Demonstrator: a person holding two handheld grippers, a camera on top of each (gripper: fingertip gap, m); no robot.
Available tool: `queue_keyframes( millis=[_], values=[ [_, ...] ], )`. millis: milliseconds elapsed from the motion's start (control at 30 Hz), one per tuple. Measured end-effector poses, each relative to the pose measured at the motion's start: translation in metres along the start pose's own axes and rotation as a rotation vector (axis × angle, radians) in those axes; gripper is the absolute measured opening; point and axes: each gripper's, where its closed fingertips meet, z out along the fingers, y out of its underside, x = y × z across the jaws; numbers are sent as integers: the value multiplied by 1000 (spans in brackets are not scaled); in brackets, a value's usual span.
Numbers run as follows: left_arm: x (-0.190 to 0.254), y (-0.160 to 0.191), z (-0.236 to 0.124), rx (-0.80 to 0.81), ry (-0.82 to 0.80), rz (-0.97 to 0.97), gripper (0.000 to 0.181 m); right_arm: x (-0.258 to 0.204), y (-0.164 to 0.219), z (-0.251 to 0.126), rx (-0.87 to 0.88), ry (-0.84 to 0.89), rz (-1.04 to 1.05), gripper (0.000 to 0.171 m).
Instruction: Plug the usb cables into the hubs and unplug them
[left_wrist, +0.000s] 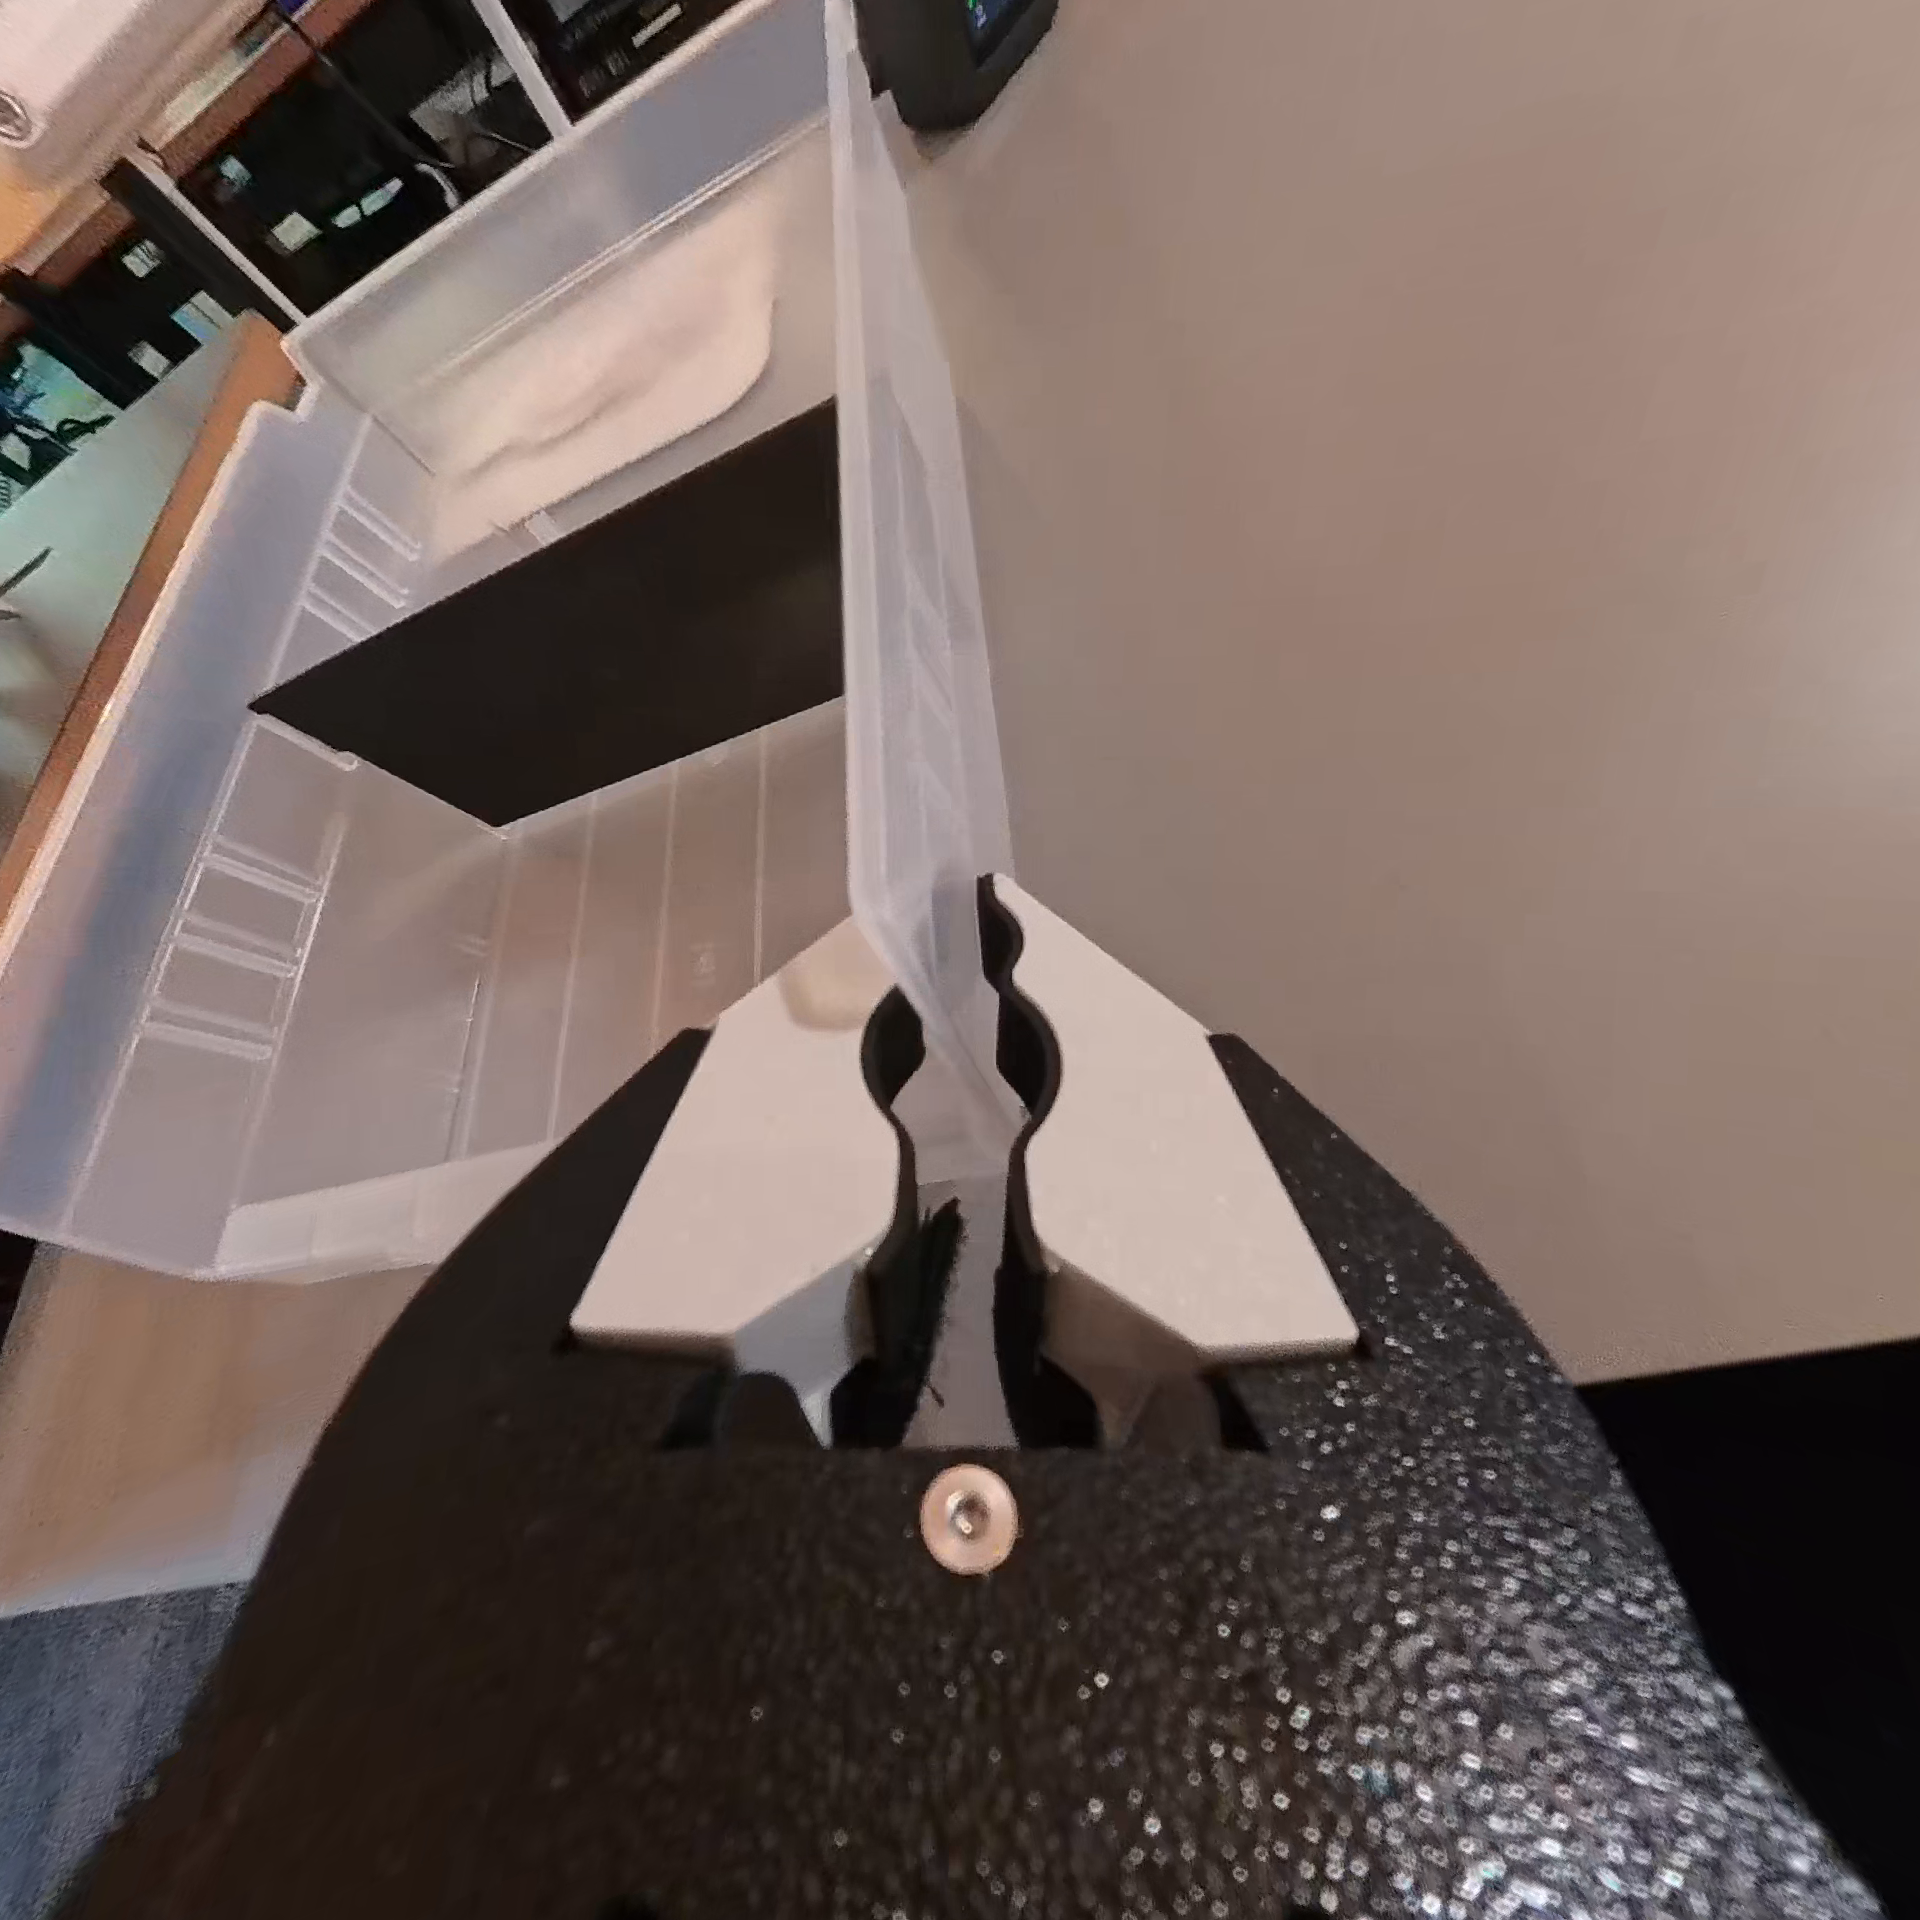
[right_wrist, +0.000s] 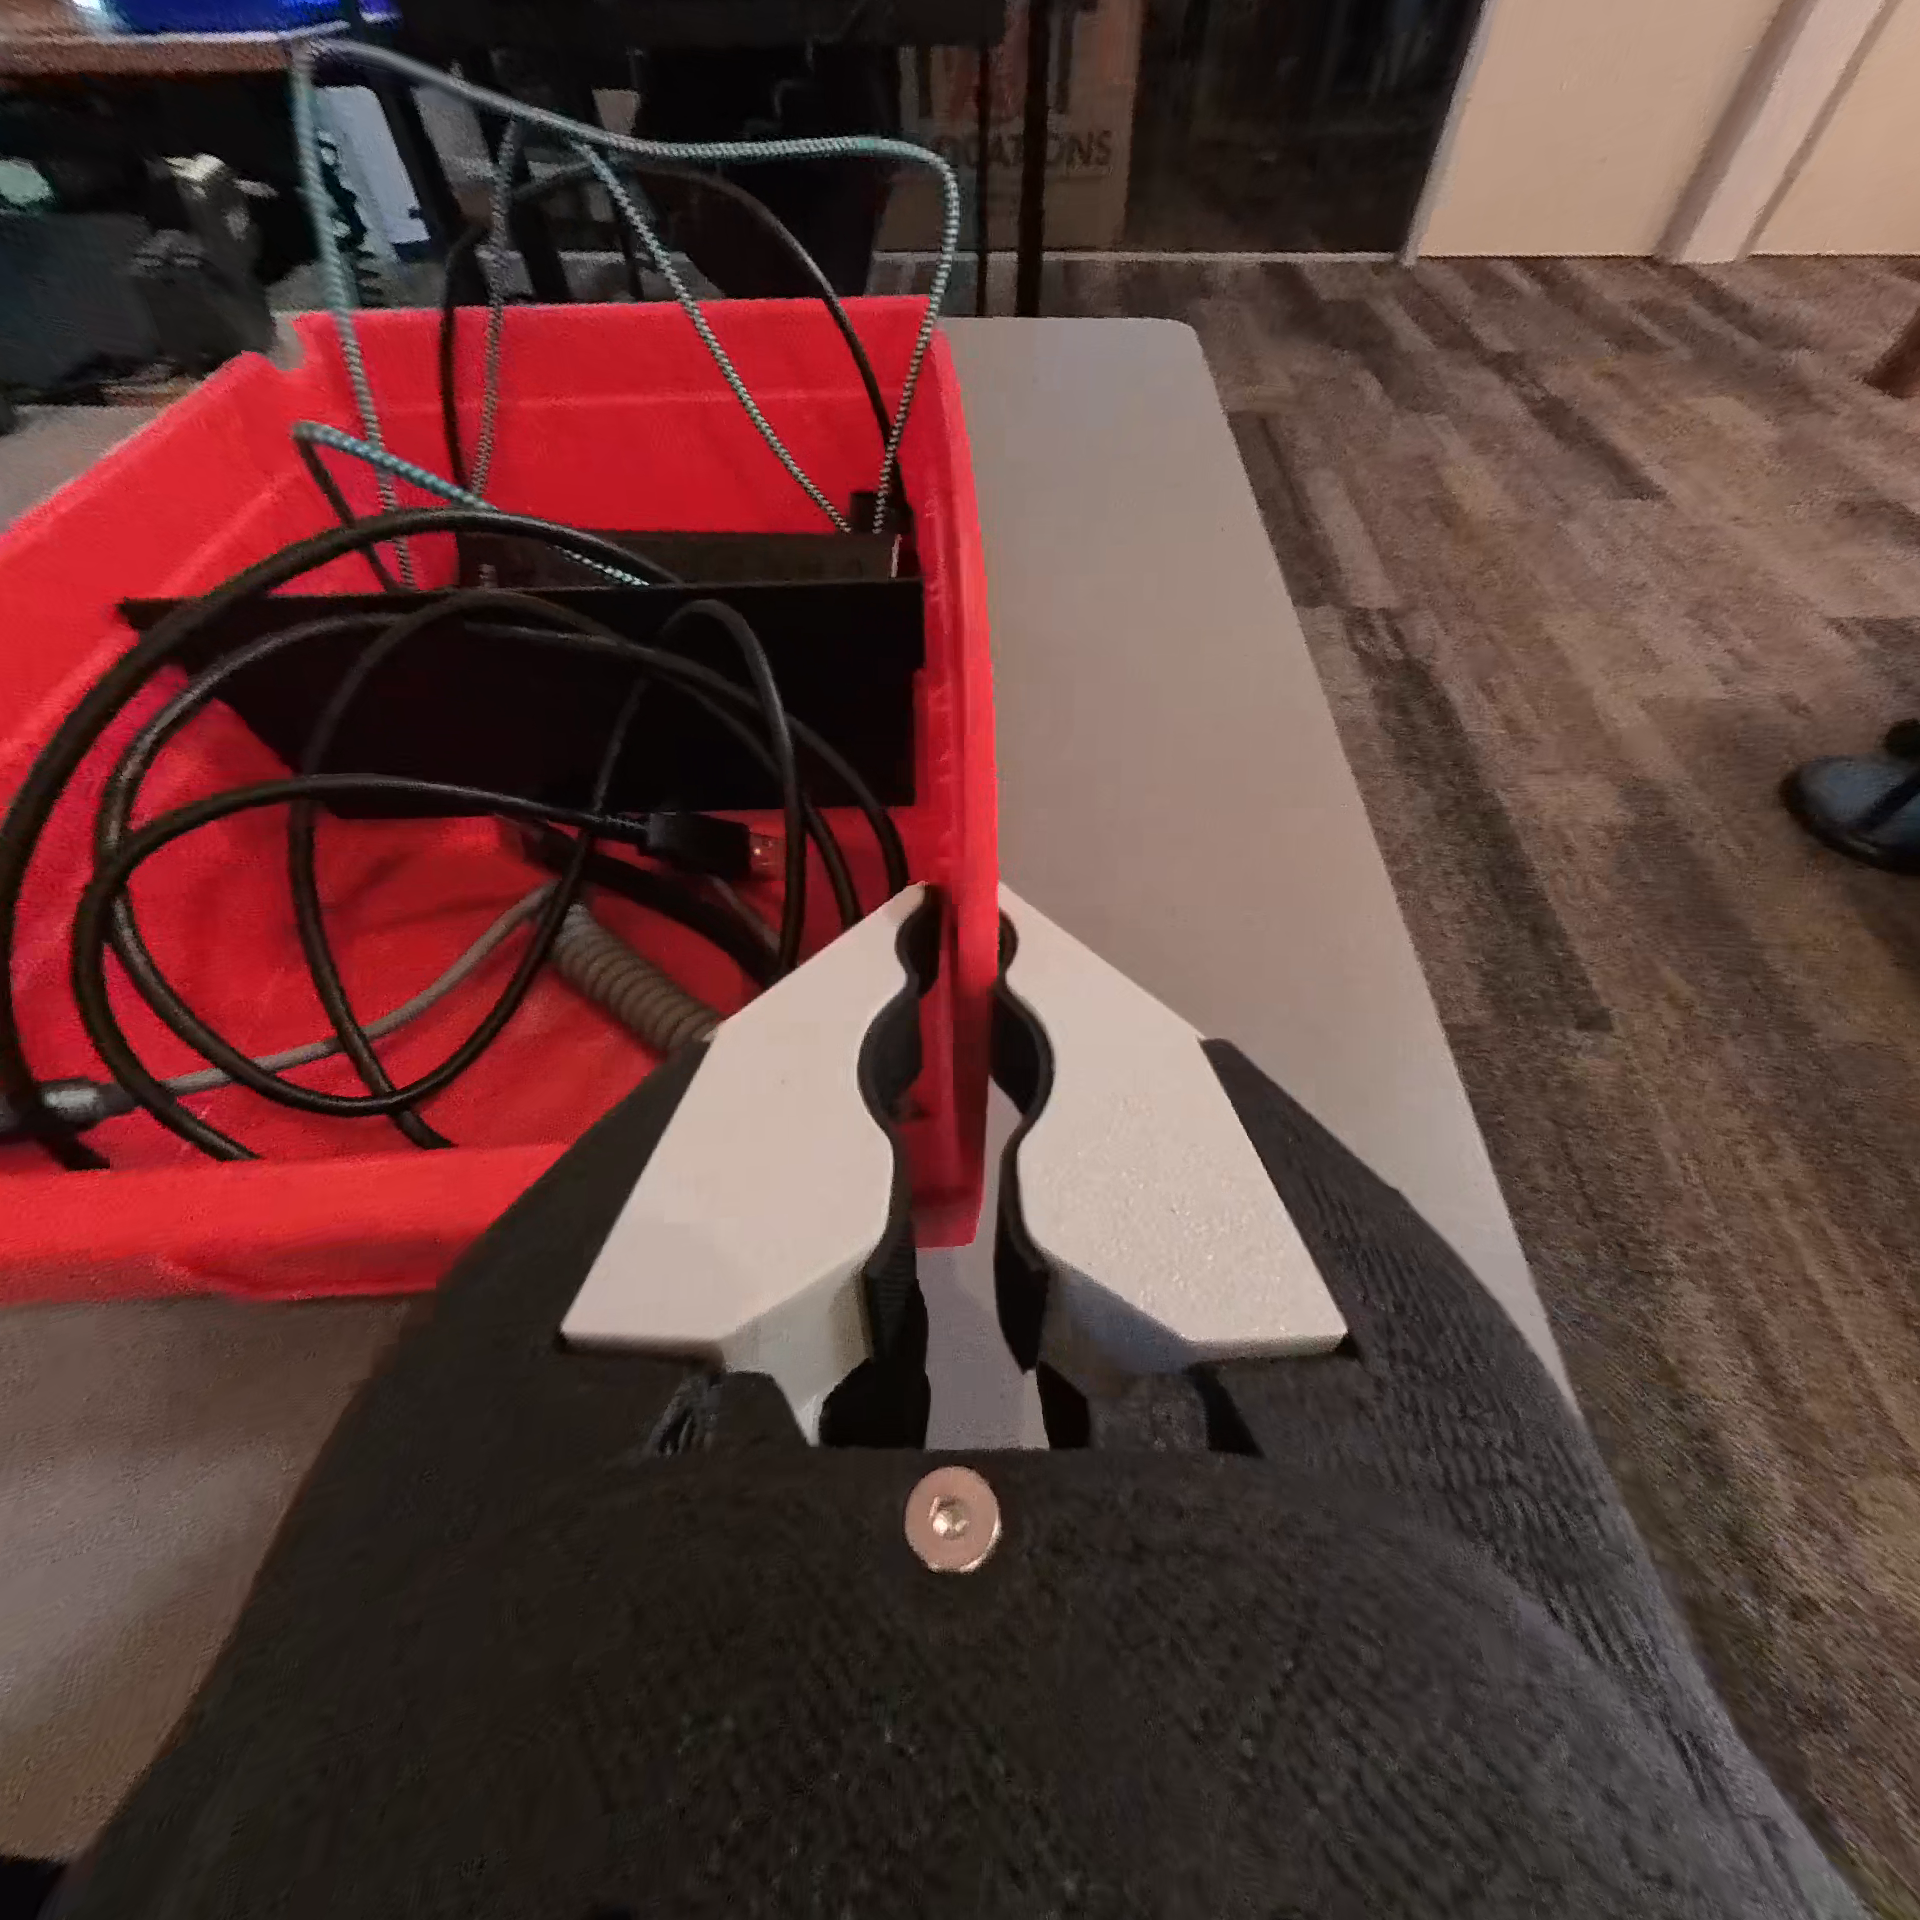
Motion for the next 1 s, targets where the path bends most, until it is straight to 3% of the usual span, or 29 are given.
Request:
queue_keyframes(
  millis=[200,400,667,1000],
  values=[
    [-4,-1,-6,40,11,0,2,-22,-3,6,13,-48,-46,1],
    [-22,-18,-42,141,-17,-61,3,-63,-7,12,16,-69,-82,4],
    [-44,-32,-77,158,-117,-35,3,-146,-10,23,17,-77,-208,7],
    [-64,-38,-91,179,-176,-77,4,-287,-11,33,58,-164,-236,9]
  ],
)
